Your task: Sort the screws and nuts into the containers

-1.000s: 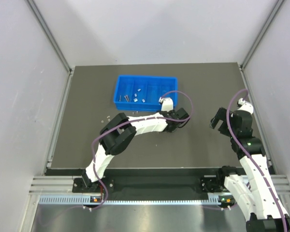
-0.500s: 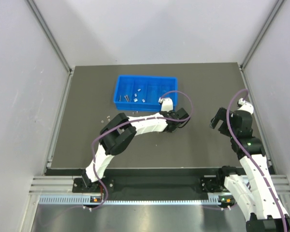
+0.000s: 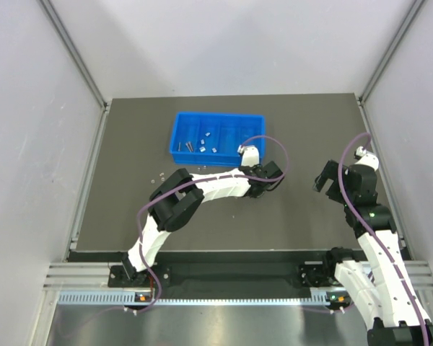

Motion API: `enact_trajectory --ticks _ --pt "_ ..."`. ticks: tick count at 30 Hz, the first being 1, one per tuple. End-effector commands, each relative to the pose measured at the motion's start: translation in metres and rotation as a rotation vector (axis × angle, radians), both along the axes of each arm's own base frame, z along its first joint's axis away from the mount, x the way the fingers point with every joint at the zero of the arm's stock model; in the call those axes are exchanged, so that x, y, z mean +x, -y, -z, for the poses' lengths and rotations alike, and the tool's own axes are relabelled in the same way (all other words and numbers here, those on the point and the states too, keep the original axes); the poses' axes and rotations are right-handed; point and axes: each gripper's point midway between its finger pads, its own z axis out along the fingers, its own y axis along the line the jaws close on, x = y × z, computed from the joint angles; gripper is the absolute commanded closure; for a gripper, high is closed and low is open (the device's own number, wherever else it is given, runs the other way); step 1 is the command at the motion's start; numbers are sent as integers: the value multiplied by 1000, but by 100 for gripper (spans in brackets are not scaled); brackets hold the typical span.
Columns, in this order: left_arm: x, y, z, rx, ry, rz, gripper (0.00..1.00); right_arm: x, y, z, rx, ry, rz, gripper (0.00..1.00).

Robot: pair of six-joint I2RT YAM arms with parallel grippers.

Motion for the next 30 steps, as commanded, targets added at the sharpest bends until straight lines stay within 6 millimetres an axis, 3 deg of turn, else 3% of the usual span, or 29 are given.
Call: enact_trajectory --ticks 1,3,7,9,13,16,20,24,25,30 --pt "-2 0 -10 17 2 39 96 7 -1 -17 0 58 1 0" --pt "2 0 -28 27 35 68 96 7 -1 -16 2 57 1 0" --pt "12 3 -89 4 133 138 94 7 -1 -14 2 51 3 0" --pt "19 5 -111 9 166 195 92 7 -1 -15 5 51 -1 0" --pt "49 -2 -146 -58 197 250 93 7 -1 -17 2 58 1 0" --pt "79 -12 -155 -37 226 249 94 7 0 -17 1 54 4 0" --pt "104 -5 -161 -52 256 314 94 8 -1 -17 4 52 -2 0" --pt "131 -4 -156 -71 265 307 94 10 -2 -17 3 44 -7 0" --pt "135 -4 -145 -64 248 306 95 10 -2 -17 5 41 -4 0" --pt "145 7 -133 -89 234 337 95 12 -5 -17 11 39 -16 0"
